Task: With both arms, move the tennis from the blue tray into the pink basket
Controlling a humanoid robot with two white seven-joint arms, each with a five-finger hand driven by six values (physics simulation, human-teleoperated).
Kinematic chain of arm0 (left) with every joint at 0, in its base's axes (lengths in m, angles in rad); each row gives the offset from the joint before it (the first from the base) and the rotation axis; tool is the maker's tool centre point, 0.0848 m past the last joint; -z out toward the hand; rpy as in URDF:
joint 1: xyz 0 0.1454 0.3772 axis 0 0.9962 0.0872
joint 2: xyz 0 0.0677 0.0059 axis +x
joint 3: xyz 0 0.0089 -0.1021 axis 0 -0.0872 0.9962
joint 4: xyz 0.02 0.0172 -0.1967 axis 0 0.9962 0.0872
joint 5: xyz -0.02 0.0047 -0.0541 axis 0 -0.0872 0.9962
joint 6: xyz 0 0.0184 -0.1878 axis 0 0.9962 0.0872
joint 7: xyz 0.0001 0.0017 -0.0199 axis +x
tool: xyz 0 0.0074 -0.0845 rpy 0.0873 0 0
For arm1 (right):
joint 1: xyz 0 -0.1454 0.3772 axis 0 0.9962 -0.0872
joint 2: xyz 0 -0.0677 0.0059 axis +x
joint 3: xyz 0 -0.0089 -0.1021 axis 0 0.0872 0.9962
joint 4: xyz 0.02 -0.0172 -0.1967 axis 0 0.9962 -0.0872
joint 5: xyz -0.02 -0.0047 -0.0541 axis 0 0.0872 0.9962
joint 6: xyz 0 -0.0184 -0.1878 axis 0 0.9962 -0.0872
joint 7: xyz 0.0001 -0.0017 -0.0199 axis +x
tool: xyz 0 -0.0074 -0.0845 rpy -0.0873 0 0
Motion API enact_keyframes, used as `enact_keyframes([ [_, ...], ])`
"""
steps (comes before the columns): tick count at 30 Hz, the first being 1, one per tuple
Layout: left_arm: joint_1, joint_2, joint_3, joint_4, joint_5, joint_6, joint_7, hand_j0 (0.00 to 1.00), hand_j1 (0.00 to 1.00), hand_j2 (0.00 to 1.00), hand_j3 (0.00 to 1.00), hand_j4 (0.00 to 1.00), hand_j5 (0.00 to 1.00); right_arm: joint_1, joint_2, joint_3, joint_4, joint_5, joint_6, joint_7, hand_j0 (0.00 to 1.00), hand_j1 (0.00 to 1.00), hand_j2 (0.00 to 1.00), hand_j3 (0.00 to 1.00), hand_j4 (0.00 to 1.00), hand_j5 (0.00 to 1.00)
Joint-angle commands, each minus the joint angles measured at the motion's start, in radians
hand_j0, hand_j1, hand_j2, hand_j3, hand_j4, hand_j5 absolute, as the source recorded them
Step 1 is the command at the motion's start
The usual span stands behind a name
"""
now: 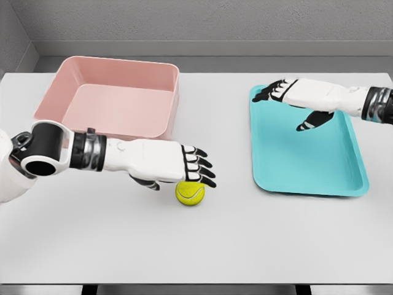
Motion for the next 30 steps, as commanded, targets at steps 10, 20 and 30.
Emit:
enact_keyframes([
  [10, 0.014, -0.019, -0.025, 0.074, 0.140, 0.002, -0.019, 1.00, 1.00, 1.00, 1.00, 1.00, 1.00, 0.023, -0.043, -0.026, 0.002, -0.007, 0.002, -0.001, 1.00, 1.00, 1.00, 1.00, 1.00, 1.00],
  [20, 0.012, -0.100, -0.042, 0.180, 0.083, 0.002, -0.019, 1.00, 1.00, 1.00, 1.00, 1.00, 1.00, 0.035, -0.032, -0.050, 0.000, -0.007, 0.002, 0.001, 1.00, 1.00, 1.00, 1.00, 1.00, 1.00],
  [30, 0.020, -0.104, -0.051, 0.205, 0.082, 0.002, -0.014, 1.00, 1.00, 1.00, 1.00, 1.00, 1.00, 0.038, -0.039, -0.047, 0.000, -0.007, 0.002, 0.001, 1.00, 1.00, 1.00, 1.00, 1.00, 1.00],
])
